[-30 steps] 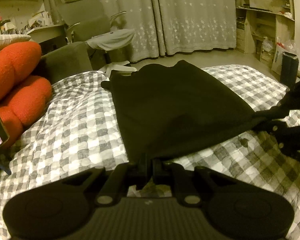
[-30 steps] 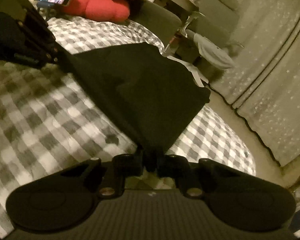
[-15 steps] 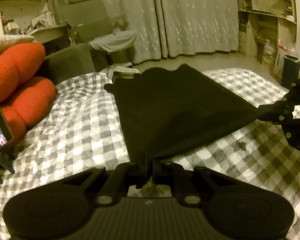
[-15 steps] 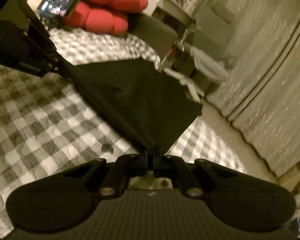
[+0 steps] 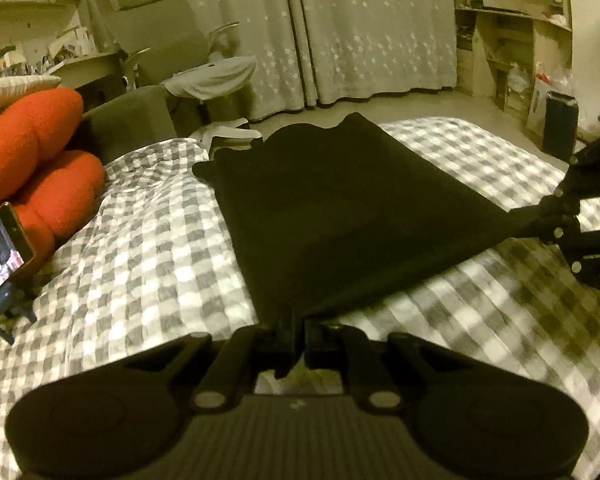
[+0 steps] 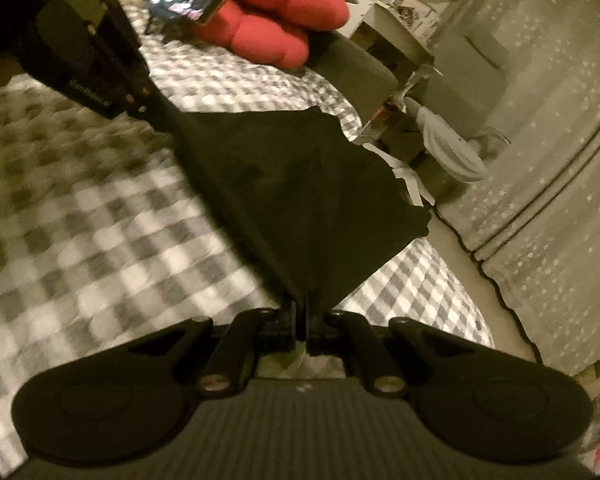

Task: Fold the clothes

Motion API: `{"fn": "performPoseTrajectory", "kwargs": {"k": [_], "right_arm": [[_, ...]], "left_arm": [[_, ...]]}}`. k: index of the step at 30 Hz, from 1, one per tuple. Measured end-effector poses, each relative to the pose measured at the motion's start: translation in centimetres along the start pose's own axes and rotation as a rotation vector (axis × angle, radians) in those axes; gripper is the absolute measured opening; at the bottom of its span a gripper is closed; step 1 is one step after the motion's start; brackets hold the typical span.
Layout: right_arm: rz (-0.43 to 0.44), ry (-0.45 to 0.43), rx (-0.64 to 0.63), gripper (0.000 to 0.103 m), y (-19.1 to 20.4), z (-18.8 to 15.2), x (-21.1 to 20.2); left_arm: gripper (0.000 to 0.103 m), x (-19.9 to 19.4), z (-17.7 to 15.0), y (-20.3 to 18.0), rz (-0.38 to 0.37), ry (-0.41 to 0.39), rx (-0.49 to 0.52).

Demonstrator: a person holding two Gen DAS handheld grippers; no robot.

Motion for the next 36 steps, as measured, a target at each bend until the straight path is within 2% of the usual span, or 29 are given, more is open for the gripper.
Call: {"fn": "performPoseTrajectory", "kwargs": {"k": [4, 13, 18, 20, 22, 25, 27, 31, 34, 36], "right_arm": [[0.030, 0.005, -0.020, 0.003, 0.8, -0.6, -1.8], [0.133, 0.026, -0.083, 0.003, 3.5, -2.8, -6.1], [0.146, 0.045, -0.098, 0.004, 4.3, -3.7, -6.5], [0.156, 0.056, -0.092, 0.009, 4.1, -3.7, -6.2], [0.195, 0.061, -0.076, 0.016, 3.9, -3.5, -6.5], [0.332, 0.036, 0.023, 0.017, 3.0, -3.3, -7.9], [0.337, -0.002, 0.072, 0.017, 2.0, -3.1, -8.6], [0.302, -0.090, 0.178, 0.017, -0.5, -2.6, -9.5], [0.199, -0.138, 0.258, 0.017, -2.5, -2.1, -8.8], [0.138, -0.131, 0.291, 0.017, -3.5, -2.0, -7.4]], "left_arm": [[0.004, -1.8, -1.7, -1.6, -0.009, 0.024, -0.002], [0.004, -6.2, -4.7, -4.8, -0.044, 0.018, 0.036], [0.012, -7.0, -5.4, -5.5, -0.068, 0.011, 0.055], [0.019, -7.3, -5.4, -5.4, -0.095, 0.009, 0.036], [0.022, -7.8, -5.2, -4.7, -0.143, 0.007, -0.020], [0.026, -8.7, -5.1, -3.2, -0.227, 0.014, -0.137], [0.027, -9.1, -5.0, -2.0, -0.265, 0.017, -0.217], [0.027, -8.4, -3.4, 0.3, -0.264, 0.008, -0.351], [0.028, -6.8, -1.3, 0.7, -0.256, 0.016, -0.385], [0.031, -5.5, 0.2, 0.7, -0.248, 0.025, -0.396]]}}
Point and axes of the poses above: each gripper's, at about its wrist camera, not at the fingertips, and x roughly the way its jaws point, y to its left, z to its top, the point moved 4 cm from there along x, roughly the way its jaws point, and after that the axes turned 12 degrees about -y, right-handed, at the moved point
